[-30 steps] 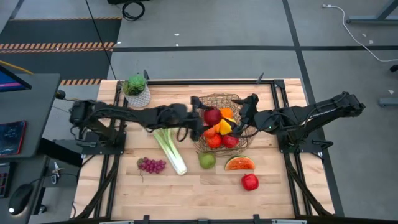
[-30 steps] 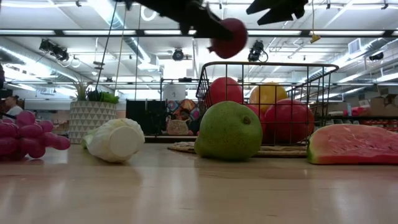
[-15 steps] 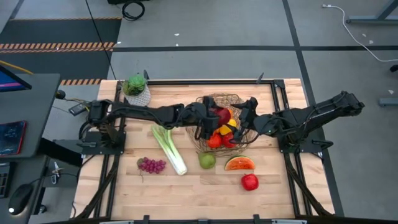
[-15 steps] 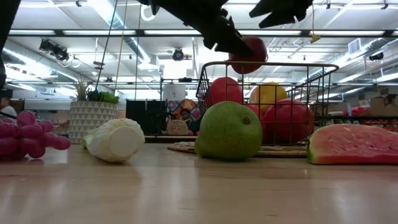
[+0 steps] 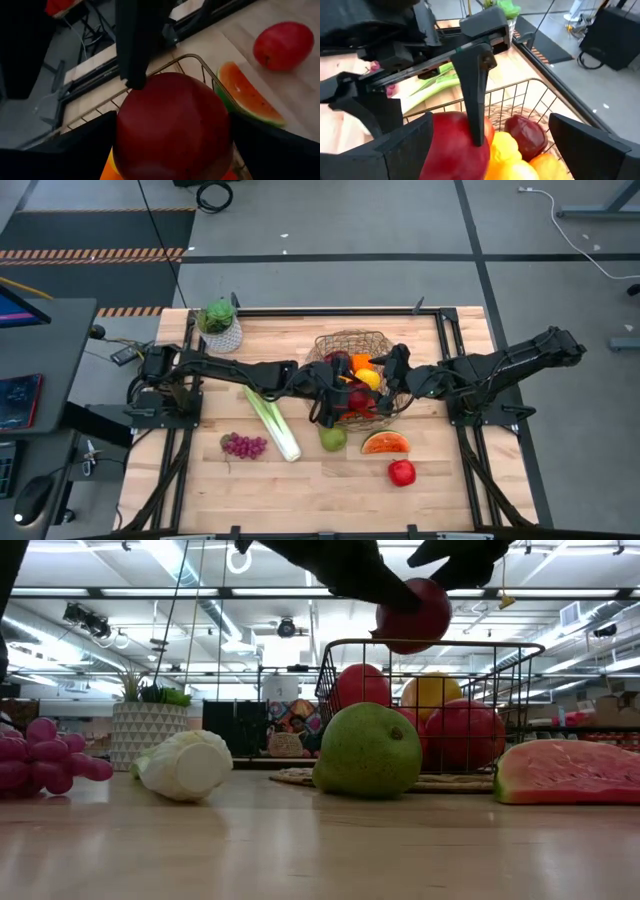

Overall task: Build produce basket
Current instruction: Put the red pomegranate into the brown wire basket, then put the green pear into the brown wire basket

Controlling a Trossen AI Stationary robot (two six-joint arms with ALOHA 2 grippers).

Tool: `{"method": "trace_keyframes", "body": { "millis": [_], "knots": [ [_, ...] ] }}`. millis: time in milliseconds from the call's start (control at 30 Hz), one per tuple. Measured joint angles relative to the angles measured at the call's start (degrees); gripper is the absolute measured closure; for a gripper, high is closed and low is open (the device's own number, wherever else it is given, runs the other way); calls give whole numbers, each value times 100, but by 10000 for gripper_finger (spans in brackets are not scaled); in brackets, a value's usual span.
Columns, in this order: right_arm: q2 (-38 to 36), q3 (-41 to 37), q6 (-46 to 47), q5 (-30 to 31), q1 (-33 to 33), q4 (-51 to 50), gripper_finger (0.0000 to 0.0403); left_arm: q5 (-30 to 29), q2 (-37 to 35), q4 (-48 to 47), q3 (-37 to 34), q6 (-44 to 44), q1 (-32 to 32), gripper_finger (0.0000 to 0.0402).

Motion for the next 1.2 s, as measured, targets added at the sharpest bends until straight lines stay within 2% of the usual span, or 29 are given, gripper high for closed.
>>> {"method": "trace_keyframes", "body": {
  "millis": [167,367,633,900,1200],
  "knots": [
    [97,2,411,9,29,71,4,65,0,12,0,-364,-19,19],
    [625,38,602,22,48,169,4,72,0,-30,-11,-359,-34,19],
    [856,341,656,218,-73,242,4,367,-4,-28,-4,170,-71,19],
    [1331,326,1130,14,-135,-369,4,386,-19,-142,4,294,-119,19],
    [1219,339,1276,-82,-151,-417,4,364,-15,-275,0,637,-112,19]
  ]
}}
